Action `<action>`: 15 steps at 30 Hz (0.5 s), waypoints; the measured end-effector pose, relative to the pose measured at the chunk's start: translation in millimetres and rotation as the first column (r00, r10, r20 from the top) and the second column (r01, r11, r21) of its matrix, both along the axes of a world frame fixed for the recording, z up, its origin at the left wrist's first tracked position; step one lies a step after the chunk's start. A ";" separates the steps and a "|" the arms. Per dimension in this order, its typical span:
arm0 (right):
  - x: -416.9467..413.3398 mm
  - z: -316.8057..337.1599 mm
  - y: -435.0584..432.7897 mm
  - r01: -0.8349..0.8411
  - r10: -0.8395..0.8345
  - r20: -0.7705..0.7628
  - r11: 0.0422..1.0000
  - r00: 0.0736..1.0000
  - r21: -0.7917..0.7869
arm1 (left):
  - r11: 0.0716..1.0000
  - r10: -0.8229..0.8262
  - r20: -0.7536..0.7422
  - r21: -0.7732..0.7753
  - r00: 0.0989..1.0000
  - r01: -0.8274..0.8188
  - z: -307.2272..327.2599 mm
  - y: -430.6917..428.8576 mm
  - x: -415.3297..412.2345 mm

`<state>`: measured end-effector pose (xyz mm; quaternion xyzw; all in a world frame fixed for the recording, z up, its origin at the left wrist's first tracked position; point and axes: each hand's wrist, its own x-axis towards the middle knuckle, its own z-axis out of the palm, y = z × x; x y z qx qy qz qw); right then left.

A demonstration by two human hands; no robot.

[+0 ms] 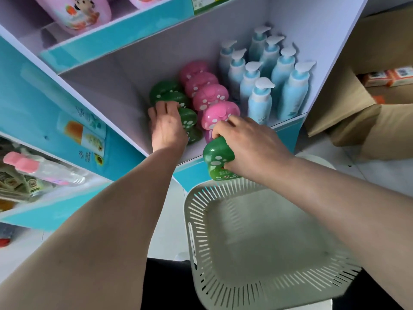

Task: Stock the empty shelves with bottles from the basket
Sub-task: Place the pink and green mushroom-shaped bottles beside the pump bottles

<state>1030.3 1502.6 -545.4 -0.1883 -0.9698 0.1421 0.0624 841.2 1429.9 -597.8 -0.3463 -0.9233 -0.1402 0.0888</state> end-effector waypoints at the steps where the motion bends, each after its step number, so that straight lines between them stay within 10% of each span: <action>1: -0.2 -0.1 0.0 0.002 -0.002 -0.008 1.000 1.000 -0.005 | 1.000 -0.004 0.010 0.005 1.000 0.004 0.1 0.1 -1.1; 12: -5.0 -3.3 -1.6 0.054 -0.057 -0.020 0.990 0.998 -0.132 | 0.985 -0.122 0.144 0.136 0.982 0.102 43.4 -22.1 21.1; 15: -6.3 2.4 -5.7 0.061 -0.064 -0.014 0.990 0.998 -0.129 | 0.963 -0.269 0.520 0.153 0.811 0.221 67.8 -31.8 36.0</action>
